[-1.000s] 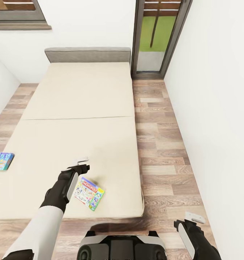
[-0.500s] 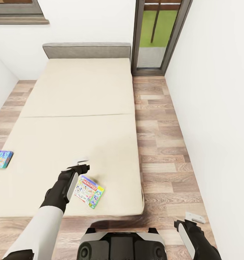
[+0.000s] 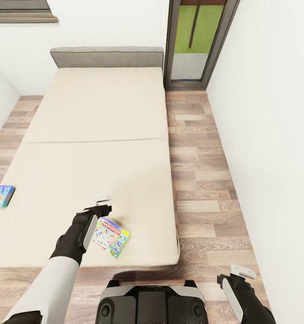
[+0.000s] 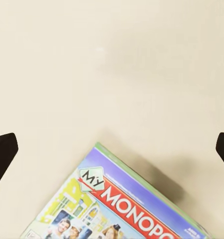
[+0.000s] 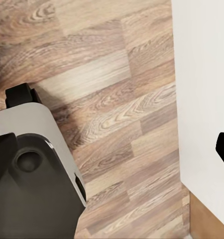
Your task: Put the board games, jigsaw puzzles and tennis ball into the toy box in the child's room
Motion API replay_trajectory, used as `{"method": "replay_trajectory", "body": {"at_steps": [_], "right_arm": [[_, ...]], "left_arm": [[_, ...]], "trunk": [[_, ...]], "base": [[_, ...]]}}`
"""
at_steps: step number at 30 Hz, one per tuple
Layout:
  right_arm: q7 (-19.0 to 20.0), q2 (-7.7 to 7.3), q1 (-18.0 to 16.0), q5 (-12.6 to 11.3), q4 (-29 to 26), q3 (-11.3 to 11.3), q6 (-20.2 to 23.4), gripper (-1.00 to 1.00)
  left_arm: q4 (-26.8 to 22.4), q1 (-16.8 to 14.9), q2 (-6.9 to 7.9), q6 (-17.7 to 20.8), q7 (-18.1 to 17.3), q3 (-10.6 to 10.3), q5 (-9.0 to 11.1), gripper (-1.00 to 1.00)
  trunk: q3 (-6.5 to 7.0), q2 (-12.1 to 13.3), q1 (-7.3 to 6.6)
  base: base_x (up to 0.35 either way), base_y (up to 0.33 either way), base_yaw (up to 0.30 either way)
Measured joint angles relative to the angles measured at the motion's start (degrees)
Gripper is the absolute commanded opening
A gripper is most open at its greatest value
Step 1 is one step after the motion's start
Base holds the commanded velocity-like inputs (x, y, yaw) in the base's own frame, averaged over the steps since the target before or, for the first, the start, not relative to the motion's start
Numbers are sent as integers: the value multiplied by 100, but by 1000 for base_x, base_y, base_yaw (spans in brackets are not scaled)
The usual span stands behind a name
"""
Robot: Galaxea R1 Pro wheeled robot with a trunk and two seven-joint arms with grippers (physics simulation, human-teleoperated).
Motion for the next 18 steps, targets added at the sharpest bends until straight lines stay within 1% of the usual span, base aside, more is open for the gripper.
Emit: {"method": "replay_trajectory", "body": {"at_steps": [18], "right_arm": [[0,-2,0,0,1,0,0,100]], "left_arm": [[0,3,0,0,0,0,0,100]], "trunk": [[-163,0,0]], "base": [[0,0,0]]}}
